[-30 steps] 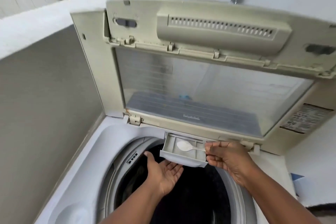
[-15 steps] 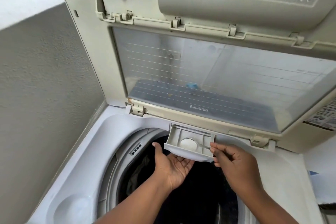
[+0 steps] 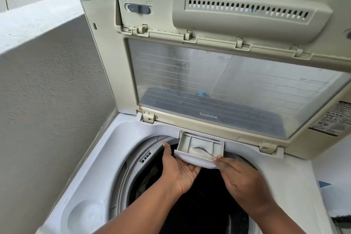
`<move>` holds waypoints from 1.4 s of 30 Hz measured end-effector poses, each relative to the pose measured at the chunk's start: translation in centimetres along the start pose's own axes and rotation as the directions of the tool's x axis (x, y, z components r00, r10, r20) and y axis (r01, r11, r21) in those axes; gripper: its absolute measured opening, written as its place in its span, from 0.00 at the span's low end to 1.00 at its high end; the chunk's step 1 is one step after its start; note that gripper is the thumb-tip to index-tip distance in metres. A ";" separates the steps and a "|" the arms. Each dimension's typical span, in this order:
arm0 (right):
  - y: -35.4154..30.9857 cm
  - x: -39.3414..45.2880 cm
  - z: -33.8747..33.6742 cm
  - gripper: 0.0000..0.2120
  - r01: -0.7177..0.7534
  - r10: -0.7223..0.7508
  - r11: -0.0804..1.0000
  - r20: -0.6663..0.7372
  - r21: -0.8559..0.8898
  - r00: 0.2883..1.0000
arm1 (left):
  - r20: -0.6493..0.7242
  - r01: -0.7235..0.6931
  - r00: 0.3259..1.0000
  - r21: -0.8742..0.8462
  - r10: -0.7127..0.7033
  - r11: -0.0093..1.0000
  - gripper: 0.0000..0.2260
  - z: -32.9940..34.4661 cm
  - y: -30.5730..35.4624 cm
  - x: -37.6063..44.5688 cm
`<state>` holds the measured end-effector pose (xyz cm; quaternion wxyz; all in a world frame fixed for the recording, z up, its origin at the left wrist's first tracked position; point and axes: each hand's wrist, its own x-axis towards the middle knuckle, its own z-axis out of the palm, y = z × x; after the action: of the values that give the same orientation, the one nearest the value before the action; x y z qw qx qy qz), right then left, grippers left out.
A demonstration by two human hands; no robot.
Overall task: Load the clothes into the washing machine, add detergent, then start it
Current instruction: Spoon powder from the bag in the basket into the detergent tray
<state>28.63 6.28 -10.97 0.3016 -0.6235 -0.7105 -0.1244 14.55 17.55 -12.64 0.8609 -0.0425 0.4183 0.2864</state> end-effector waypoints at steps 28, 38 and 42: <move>-19.5 10.0 -16.1 0.03 -0.589 0.448 -0.393 0.707 0.706 0.548 | 0.046 -0.741 0.635 0.317 0.771 0.592 0.30 -1.9 7.8 -31.3; -38.3 13.7 -22.8 0.01 -0.640 -0.066 -0.373 0.669 0.672 0.740 | 0.068 -0.674 -0.357 0.672 0.932 -0.307 0.12 -9.7 5.5 -58.5; -45.8 15.4 -23.7 0.03 -0.685 -0.196 -0.316 0.661 0.657 0.724 | 0.107 -0.420 -0.444 0.852 0.889 -0.313 0.27 -13.2 6.7 -64.9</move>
<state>-9.54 -3.10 25.76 0.4653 -0.2903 -0.3961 0.7364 -29.72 -10.70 28.26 0.0064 0.4407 0.6381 0.6314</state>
